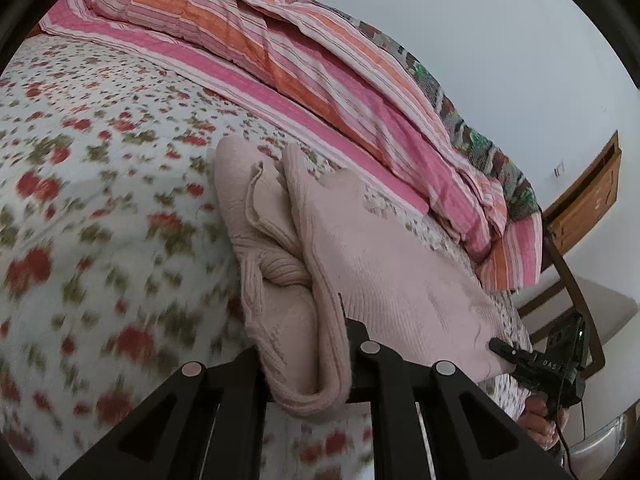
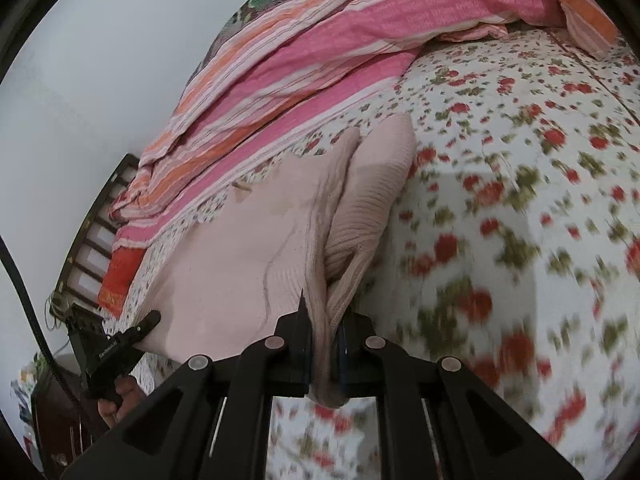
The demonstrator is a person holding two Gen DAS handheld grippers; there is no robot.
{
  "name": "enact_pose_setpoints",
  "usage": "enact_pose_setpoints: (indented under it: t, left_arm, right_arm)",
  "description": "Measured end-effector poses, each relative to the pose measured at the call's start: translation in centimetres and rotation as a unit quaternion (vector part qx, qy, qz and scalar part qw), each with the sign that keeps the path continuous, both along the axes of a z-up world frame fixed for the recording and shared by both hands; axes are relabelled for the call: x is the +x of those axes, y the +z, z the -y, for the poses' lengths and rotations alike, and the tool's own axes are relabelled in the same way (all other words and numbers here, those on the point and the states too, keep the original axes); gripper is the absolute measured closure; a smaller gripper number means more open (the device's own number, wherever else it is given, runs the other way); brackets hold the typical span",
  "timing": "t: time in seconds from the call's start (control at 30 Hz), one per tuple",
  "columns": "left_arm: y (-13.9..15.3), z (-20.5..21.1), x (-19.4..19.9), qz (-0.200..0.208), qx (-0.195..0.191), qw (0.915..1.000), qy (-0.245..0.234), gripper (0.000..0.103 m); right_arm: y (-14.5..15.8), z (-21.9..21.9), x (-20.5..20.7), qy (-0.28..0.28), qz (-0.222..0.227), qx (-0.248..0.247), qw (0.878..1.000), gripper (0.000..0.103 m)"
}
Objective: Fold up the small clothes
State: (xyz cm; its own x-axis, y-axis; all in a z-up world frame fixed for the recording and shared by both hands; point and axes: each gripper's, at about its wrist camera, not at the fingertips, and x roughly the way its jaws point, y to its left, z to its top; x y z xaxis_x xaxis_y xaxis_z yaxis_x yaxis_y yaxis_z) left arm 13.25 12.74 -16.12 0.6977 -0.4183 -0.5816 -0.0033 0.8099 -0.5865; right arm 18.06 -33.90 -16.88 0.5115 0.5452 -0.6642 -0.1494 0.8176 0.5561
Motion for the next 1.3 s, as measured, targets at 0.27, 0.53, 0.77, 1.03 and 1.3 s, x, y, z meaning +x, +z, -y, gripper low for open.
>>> enact_pose_setpoints:
  t: [0.27,0.53,0.77,1.03,1.3]
  left_arm:
    - [-1.8,-0.4,-1.9,-0.036,-0.006,0.9993,0.006,0.081]
    - [0.4,-2.4,-2.3,0.002,0.069,0.9956,0.063,0.042]
    - [0.2,-3.9,0.7,0.006,0.010,0.9976,0.069,0.041]
    - [-0.8,-4.5,1.2,0.008,0.034,0.9971,0.068,0.041]
    - [-1.0,-6.2,0.7,0.021,0.033,0.9966,0.072,0.040]
  right_arm:
    - [-0.8,0.8,-2.6,-0.019,-0.023,-0.036,0.999,0.084]
    - [4.8,0.5,-4.6,-0.073,0.097,-0.141,0.982,0.068]
    - [5.1,-8.1,-1.7,0.000,0.122,-0.149,0.981,0.061]
    - [1.7,-18.5,3.1,0.059,0.110,-0.224,0.967,0.073]
    - [-1.6,-20.8,9.4,0.049,0.032,-0.254,0.966,0.081]
